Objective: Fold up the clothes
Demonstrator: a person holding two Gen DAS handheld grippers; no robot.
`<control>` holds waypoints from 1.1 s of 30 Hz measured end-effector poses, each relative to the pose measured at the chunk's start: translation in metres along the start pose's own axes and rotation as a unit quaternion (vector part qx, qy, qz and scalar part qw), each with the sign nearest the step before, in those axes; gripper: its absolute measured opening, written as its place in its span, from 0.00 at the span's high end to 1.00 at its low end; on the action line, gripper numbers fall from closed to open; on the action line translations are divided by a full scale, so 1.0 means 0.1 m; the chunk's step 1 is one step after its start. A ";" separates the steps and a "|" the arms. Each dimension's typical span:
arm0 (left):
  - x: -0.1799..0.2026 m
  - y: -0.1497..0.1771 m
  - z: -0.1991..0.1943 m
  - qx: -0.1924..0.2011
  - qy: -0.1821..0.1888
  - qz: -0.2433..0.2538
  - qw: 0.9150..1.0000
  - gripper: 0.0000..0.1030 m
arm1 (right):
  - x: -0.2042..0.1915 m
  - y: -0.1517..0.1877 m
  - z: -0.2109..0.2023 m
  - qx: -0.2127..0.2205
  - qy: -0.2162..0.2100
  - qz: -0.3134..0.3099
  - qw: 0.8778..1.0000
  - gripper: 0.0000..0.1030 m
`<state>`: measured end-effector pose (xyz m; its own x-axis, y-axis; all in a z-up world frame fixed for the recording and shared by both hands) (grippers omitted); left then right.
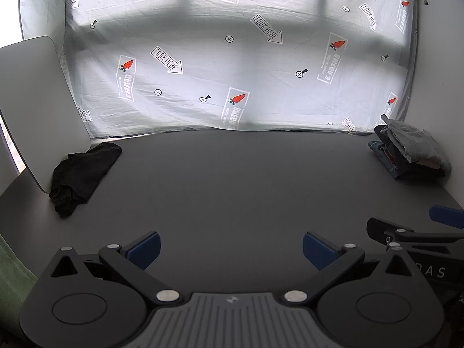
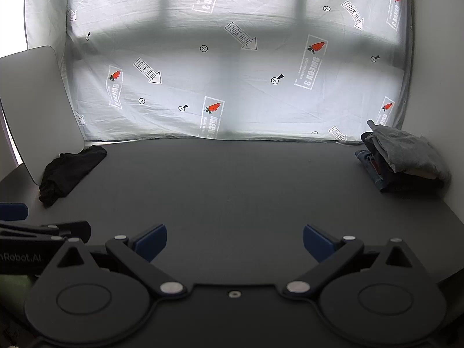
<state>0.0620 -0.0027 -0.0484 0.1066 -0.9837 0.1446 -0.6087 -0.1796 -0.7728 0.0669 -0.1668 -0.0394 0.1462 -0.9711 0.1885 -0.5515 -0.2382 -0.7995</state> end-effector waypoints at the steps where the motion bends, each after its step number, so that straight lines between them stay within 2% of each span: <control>1: 0.01 0.00 0.00 0.000 0.000 0.000 1.000 0.00 | 0.00 0.00 0.00 -0.001 0.000 0.000 1.000 0.01; 33: -0.21 -0.08 0.02 0.006 0.006 -0.001 1.000 0.00 | -0.06 -0.02 -0.01 0.005 0.002 -0.006 1.000 0.01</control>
<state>0.0667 0.0193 -0.0465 0.0982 -0.9832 0.1540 -0.5996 -0.1820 -0.7794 0.0664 -0.1603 -0.0389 0.1501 -0.9682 0.2000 -0.5411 -0.2498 -0.8030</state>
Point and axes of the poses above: each gripper's, at about its wrist camera, not at the fingertips, and z roughly the way its jaws point, x to its right, y to its underside, the point moved 8 cm from there along z, roughly the way its jaws point, and after that the axes turned 10 degrees about -z, right-handed, at the moved point
